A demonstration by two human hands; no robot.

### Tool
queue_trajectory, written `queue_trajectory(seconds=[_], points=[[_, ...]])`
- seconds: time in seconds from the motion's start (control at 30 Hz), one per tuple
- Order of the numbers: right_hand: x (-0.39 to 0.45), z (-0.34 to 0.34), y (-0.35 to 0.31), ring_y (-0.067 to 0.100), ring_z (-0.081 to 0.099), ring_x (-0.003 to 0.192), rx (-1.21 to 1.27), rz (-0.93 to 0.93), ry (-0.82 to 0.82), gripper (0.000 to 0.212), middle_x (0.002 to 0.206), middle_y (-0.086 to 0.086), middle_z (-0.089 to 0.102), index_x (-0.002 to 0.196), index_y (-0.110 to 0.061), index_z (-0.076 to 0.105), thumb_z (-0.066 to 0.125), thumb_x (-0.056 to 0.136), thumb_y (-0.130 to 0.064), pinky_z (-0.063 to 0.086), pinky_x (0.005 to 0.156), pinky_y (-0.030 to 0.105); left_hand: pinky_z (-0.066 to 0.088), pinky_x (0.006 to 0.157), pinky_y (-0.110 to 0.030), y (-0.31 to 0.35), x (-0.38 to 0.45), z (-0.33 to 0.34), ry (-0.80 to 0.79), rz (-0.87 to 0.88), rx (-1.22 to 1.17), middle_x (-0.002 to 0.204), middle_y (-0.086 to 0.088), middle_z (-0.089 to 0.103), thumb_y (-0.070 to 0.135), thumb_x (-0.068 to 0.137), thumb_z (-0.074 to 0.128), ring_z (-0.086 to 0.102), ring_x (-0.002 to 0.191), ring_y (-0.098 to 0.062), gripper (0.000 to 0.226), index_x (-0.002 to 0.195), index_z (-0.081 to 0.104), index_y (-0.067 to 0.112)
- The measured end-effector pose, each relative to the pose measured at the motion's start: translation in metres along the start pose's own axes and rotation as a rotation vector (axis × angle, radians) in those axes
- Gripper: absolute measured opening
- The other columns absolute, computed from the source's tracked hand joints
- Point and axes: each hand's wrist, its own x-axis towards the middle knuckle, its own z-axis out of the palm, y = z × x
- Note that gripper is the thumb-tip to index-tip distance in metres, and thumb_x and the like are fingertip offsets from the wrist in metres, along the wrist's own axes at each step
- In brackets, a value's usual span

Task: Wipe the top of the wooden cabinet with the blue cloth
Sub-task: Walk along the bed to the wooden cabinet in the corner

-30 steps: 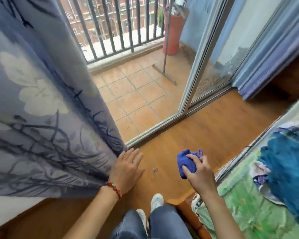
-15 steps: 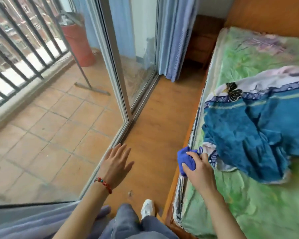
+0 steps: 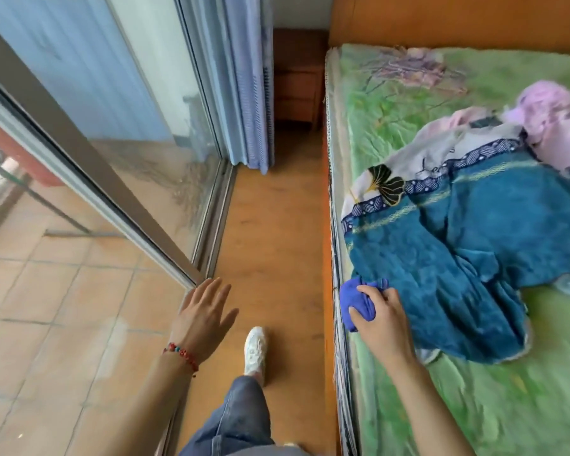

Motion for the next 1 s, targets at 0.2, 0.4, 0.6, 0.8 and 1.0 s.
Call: queue_trajectory(seconds=[0.2, 0.4, 0.6, 0.8, 1.0], points=[[0.099, 0.018, -0.070, 0.033, 0.057, 0.078, -0.024, -0.016, 0.004, 0.037, 0.100, 0.010, 0.048, 0.111, -0.016, 0.059, 0.069, 0.075, -0.016, 0.036, 0.059, 0.027, 0.049, 0.083, -0.047, -0.055, 0.118, -0.038, 0.042, 0.083, -0.013, 0.110, -0.016, 0.064, 0.055, 0.093, 0.020, 0.061, 0.101, -0.033, 0.068, 0.108, 0.064, 0.005], [0.192, 0.022, -0.118, 0.029, 0.055, 0.079, -0.036, -0.019, 0.056, 0.038, 0.096, 0.006, 0.042, 0.112, -0.015, 0.059, 0.069, 0.075, -0.014, 0.035, 0.060, 0.026, 0.048, 0.084, -0.047, -0.088, 0.232, -0.057, 0.034, 0.141, -0.009, 0.110, -0.018, 0.064, 0.045, 0.082, 0.039, 0.061, 0.102, -0.034, 0.055, 0.109, 0.064, 0.004], [0.294, 0.027, -0.129, 0.032, 0.055, 0.091, -0.025, 0.005, 0.080, 0.037, 0.105, 0.011, 0.046, 0.113, -0.017, 0.057, 0.066, 0.077, -0.014, 0.044, 0.070, 0.033, 0.048, 0.084, -0.049, -0.099, 0.335, -0.059, 0.002, 0.157, -0.020, 0.112, -0.017, 0.063, 0.046, 0.083, 0.038, 0.059, 0.104, -0.035, 0.056, 0.113, 0.062, 0.005], [0.420, 0.031, -0.138, 0.033, 0.056, 0.089, 0.005, -0.018, 0.080, 0.037, 0.108, 0.015, 0.046, 0.117, -0.016, 0.056, 0.063, 0.081, -0.013, 0.045, 0.074, 0.035, 0.047, 0.087, -0.048, -0.103, 0.458, -0.062, 0.025, 0.146, 0.012, 0.112, -0.015, 0.063, 0.049, 0.084, 0.036, 0.059, 0.105, -0.033, 0.058, 0.112, 0.063, 0.005], [0.561, 0.021, -0.149, 0.036, 0.056, 0.090, -0.008, -0.033, 0.028, 0.037, 0.113, 0.017, 0.043, 0.121, -0.019, 0.055, 0.059, 0.084, -0.014, 0.048, 0.077, 0.039, 0.046, 0.088, -0.043, -0.102, 0.585, -0.079, 0.047, 0.110, -0.009, 0.110, -0.016, 0.064, 0.051, 0.086, 0.034, 0.060, 0.104, -0.033, 0.060, 0.109, 0.065, 0.005]])
